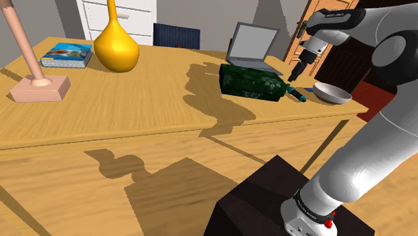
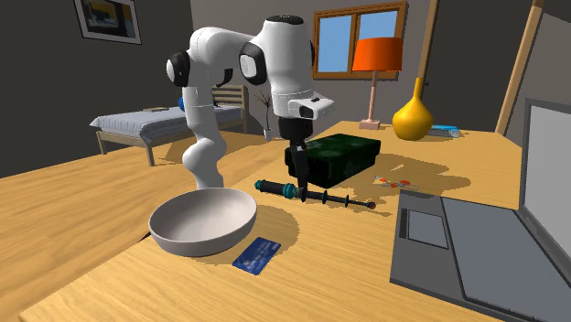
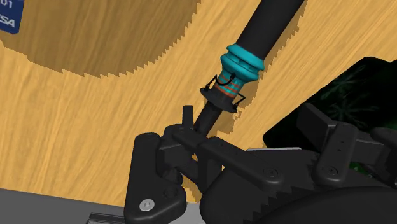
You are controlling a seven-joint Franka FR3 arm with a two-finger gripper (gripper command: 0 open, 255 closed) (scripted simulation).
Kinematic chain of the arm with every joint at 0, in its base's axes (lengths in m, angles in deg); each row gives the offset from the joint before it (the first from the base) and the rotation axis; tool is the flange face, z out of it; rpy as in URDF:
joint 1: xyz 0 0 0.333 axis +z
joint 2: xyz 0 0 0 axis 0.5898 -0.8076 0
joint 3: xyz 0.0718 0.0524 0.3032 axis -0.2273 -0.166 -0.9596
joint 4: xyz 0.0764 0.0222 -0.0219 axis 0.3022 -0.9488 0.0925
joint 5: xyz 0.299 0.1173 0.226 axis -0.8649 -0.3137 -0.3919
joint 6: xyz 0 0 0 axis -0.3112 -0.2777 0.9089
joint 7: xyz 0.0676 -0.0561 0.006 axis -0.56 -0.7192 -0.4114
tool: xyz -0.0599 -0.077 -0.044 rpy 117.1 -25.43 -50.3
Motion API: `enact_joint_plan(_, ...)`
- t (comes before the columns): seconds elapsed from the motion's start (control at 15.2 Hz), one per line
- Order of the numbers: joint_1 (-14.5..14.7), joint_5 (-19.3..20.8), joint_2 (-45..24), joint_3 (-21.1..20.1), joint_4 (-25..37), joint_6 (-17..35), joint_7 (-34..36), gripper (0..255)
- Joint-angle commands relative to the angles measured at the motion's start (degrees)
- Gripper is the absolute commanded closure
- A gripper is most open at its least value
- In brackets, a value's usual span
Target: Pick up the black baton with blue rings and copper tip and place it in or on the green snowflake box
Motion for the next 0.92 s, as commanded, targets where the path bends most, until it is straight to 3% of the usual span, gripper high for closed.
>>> enact_joint_plan(0.0,-0.6,-2.78,-3.31,1.13,2.51,-0.46,-2.64,0)
enact_joint_plan(0.46,-0.21,-2.79,-2.99,0.54,-2.72,4.64,-2.67,0)
enact_joint_plan(0.86,-0.21,-2.79,-2.99,0.53,-2.72,4.64,-2.67,0)
